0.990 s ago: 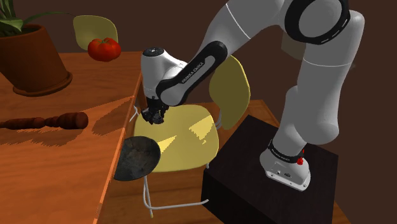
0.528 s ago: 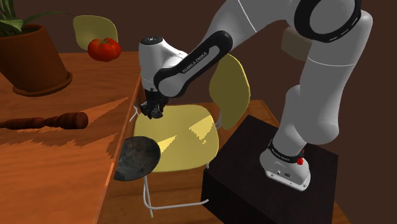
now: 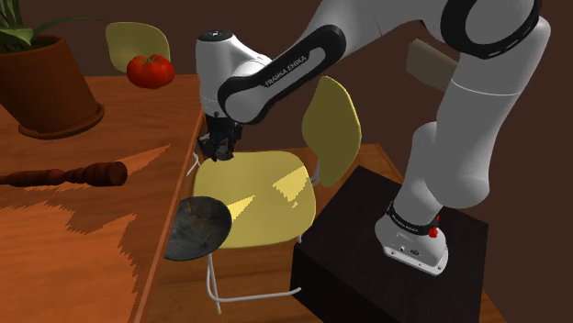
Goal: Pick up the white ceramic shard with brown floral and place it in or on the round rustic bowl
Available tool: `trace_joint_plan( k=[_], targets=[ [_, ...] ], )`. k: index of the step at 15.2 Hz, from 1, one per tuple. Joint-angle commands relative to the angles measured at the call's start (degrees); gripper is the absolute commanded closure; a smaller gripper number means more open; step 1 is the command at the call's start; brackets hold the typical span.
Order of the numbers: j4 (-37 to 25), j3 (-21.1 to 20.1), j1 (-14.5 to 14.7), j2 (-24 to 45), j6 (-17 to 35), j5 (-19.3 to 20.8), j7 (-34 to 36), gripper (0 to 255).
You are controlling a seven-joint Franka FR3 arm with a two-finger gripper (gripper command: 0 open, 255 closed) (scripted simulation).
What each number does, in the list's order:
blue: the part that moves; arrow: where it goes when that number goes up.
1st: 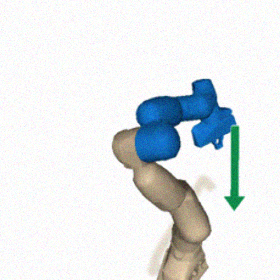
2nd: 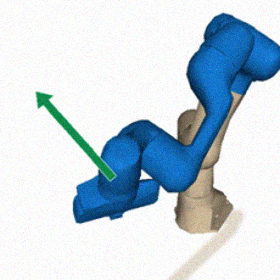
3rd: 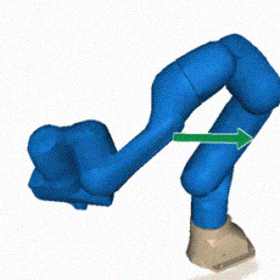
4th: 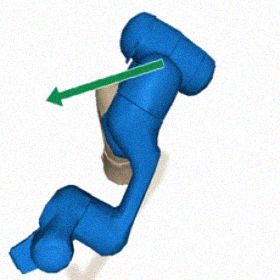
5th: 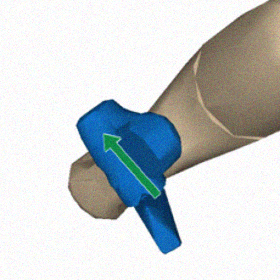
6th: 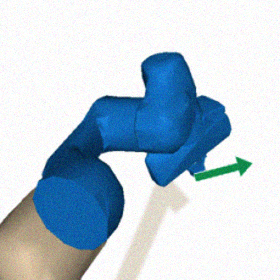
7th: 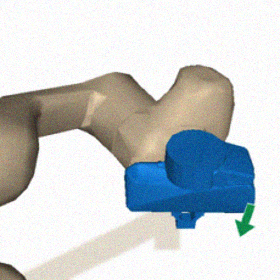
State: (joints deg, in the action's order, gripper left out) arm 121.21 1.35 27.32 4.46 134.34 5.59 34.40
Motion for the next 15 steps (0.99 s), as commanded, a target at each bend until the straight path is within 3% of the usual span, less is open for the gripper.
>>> trace_joint_plan(
  k=[1, 7, 15],
  targets=[
    [-0.78, 0.0, -0.02, -0.73, -1.53, -0.11, -0.21, 255],
    [-3.03, -0.05, 0.02, -2.47, -5.51, -0.37, -0.58, 255],
    [-4.44, -4.91, 5.93, -1.65, -7.13, 1.76, 11.27, 255]
  ],
)
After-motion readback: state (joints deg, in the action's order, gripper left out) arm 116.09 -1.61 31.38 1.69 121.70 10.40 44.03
